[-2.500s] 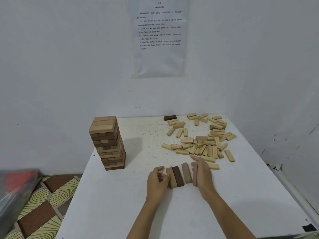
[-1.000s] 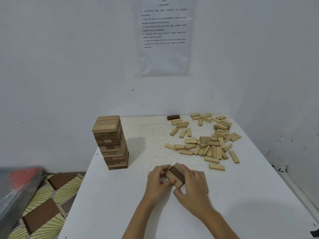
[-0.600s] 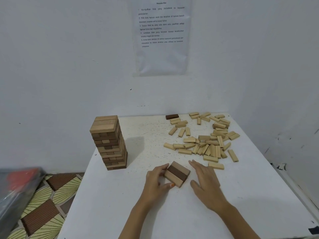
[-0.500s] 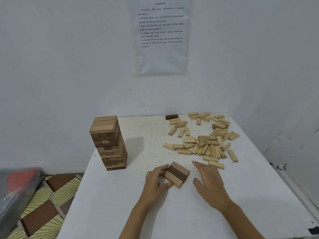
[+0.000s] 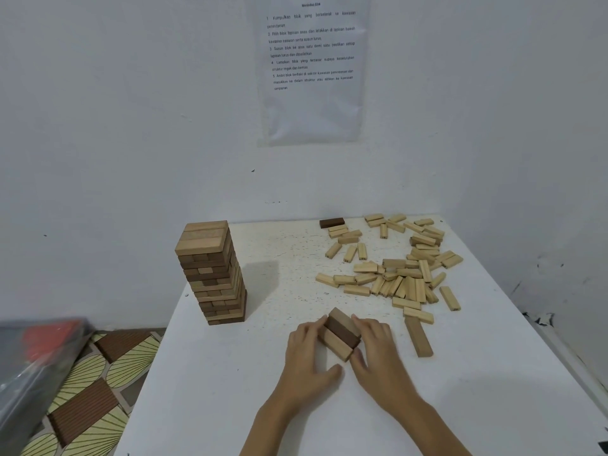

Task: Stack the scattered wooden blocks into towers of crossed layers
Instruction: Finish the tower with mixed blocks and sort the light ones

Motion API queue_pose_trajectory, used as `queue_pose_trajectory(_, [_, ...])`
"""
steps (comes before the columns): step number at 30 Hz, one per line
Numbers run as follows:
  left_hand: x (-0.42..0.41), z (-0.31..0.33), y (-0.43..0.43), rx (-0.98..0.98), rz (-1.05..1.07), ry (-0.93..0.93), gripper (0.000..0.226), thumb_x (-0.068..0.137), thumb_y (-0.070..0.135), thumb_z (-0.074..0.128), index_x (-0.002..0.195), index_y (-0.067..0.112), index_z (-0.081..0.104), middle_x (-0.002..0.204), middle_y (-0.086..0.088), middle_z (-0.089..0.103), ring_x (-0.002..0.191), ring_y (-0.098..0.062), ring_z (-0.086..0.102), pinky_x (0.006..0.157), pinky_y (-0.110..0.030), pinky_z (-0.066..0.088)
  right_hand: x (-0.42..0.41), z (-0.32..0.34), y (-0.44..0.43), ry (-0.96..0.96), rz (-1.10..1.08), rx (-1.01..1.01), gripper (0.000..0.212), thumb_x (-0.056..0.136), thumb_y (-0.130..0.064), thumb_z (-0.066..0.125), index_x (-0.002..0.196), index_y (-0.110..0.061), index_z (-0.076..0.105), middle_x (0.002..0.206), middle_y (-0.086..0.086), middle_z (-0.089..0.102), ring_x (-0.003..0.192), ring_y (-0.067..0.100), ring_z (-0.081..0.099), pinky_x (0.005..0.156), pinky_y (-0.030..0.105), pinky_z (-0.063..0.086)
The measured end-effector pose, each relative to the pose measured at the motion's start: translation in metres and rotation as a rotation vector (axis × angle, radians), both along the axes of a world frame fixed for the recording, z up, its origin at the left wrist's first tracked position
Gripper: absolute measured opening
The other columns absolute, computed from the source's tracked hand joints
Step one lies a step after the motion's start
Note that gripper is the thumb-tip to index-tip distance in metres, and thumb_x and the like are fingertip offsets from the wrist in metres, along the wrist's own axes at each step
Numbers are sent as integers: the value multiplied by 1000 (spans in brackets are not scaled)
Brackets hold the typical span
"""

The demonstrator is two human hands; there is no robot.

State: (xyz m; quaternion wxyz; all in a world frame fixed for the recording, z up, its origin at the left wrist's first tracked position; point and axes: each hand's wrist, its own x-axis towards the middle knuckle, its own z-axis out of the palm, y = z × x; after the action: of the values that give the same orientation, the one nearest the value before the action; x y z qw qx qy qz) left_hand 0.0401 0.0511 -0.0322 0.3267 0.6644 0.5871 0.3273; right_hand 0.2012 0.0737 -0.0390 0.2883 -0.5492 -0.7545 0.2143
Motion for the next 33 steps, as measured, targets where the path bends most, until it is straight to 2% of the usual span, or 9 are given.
queue_pose_trajectory(6, [0, 0, -1, 61, -14, -4, 83, 74, 48, 70, 143, 38, 25, 126, 25, 35, 121, 10, 26, 105, -15, 26, 0, -2, -5, 45, -26, 3, 52, 91, -8, 52, 142, -14, 43, 118, -13, 40, 108, 4, 32, 93, 4, 26])
queue_pose_trajectory(9, [-3, 3, 3, 45, -75, 1, 90, 69, 58, 71, 143, 38, 25, 129, 25, 37, 121, 12, 27, 102, -10, 26, -1, -3, -8, 79, -42, 12, 47, 89, -14, 49, 136, -11, 49, 111, -12, 43, 102, 2, 32, 91, 5, 29])
queue_pose_trajectory(13, [-10, 6, 12, 21, -125, -3, 81, 80, 32, 75, 146, 34, 28, 139, 21, 40, 128, 7, 34, 107, -17, 32, 2, -10, -8, 124, -63, -25, 47, 86, -7, 59, 132, -10, 53, 108, -12, 44, 104, 7, 38, 88, 9, 34])
queue_pose_trajectory(17, [-15, 10, 19, 9, -161, -31, 78, 81, 21, 72, 146, 33, 30, 145, 15, 36, 134, 7, 30, 112, -19, 31, 5, -7, -3, 233, -76, -95, 51, 82, 1, 62, 131, -11, 53, 107, -13, 44, 101, 0, 43, 84, 6, 36])
queue_pose_trajectory(19, [-16, 8, 22, -1, -154, -26, 83, 78, 27, 77, 146, 36, 30, 143, 16, 35, 134, 5, 30, 111, -18, 30, 9, -1, 3, 288, -57, -164, 64, 81, 3, 64, 137, -19, 42, 116, -8, 43, 103, -3, 43, 83, 5, 37])
queue_pose_trajectory(22, [-19, 7, 27, -2, -127, -13, 89, 71, 30, 84, 144, 34, 35, 135, 18, 42, 125, 9, 37, 101, -6, 30, 18, 10, 14, 233, 96, -269, 83, 84, -5, 65, 146, -36, 21, 135, -18, 32, 114, -2, 38, 88, 5, 34])
queue_pose_trajectory(24, [-20, 9, 30, -26, -138, -35, 87, 70, 25, 85, 143, 31, 39, 133, 17, 49, 122, 12, 41, 97, -3, 31, 23, 17, 25, 156, 186, -316, 87, 86, -9, 67, 147, -42, 15, 130, -24, 34, 108, -3, 40, 85, 3, 35])
queue_pose_trajectory(29, [-24, 9, 38, -94, -154, -112, 86, 71, 15, 83, 144, 30, 39, 136, 14, 51, 124, 11, 44, 99, -5, 33, 30, 18, 46, 159, 267, -326, 90, 78, -17, 78, 142, -51, 26, 133, -28, 45, 105, 7, 48, 83, 14, 42])
queue_pose_trajectory(33, [-28, 4, 42, -184, -157, -252, 90, 69, 8, 83, 145, 27, 39, 142, 10, 50, 132, 4, 42, 107, -14, 35, 31, 17, 49, 212, 269, -332, 87, 73, -21, 83, 138, -53, 36, 128, -25, 48, 99, 5, 49, 80, 17, 42])
